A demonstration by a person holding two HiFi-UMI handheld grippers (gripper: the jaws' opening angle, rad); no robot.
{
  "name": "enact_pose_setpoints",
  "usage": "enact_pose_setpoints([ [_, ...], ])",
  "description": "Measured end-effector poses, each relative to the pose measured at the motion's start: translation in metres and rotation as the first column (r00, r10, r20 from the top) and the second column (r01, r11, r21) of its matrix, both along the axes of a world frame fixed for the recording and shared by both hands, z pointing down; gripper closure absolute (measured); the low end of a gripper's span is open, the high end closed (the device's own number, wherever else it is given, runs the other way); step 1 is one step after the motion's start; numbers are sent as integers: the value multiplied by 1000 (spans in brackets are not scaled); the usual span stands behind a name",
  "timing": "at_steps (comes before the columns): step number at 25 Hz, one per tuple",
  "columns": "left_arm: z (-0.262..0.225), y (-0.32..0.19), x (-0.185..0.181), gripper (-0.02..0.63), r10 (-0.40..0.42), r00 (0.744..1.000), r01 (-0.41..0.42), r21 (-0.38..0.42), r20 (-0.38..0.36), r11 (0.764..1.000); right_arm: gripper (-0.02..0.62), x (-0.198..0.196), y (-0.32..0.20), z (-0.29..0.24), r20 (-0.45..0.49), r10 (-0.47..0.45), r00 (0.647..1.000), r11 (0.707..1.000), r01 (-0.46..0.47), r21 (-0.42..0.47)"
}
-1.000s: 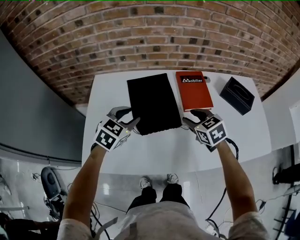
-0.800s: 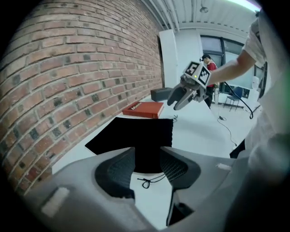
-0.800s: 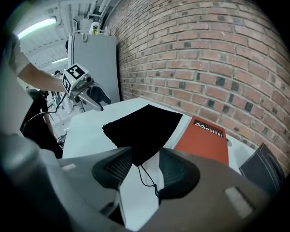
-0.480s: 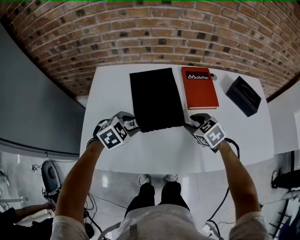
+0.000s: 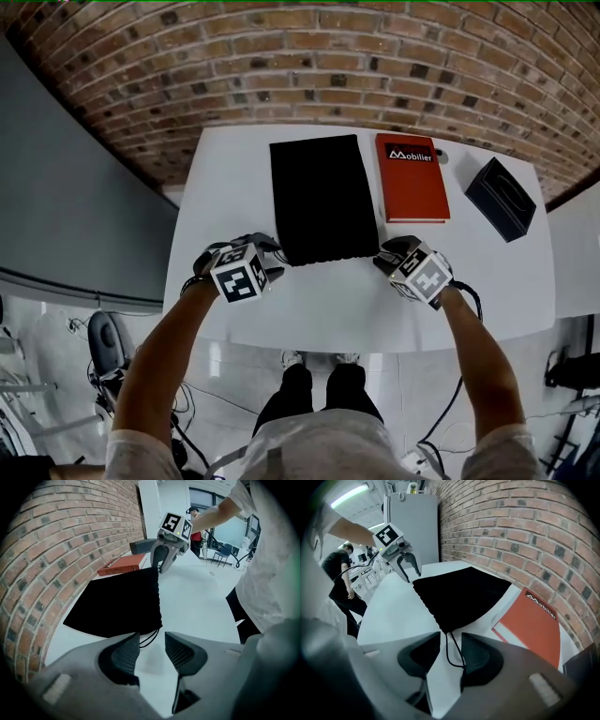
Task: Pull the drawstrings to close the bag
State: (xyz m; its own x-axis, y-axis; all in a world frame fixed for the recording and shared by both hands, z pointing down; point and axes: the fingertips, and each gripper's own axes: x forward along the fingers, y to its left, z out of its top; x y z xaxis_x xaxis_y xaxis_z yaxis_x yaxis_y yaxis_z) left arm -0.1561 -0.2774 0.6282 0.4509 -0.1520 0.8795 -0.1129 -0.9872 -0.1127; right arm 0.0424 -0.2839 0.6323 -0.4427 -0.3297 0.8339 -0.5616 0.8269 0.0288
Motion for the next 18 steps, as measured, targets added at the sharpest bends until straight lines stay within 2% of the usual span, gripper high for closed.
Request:
enact_pose_setpoints([
  [8, 10, -1, 3, 434, 87, 994, -88, 7, 72, 996, 459, -6, 2, 8, 3, -15, 1000, 1000, 15, -18],
  [13, 18, -1, 5, 434, 165, 977, -167, 1, 133, 986, 475, -7, 3, 9, 4, -12, 1000, 1000, 12, -24],
  [18, 25, 1, 2, 496, 191, 967, -188, -30, 170, 982, 500, -8, 6, 11, 12, -7, 1000, 999, 7, -33],
])
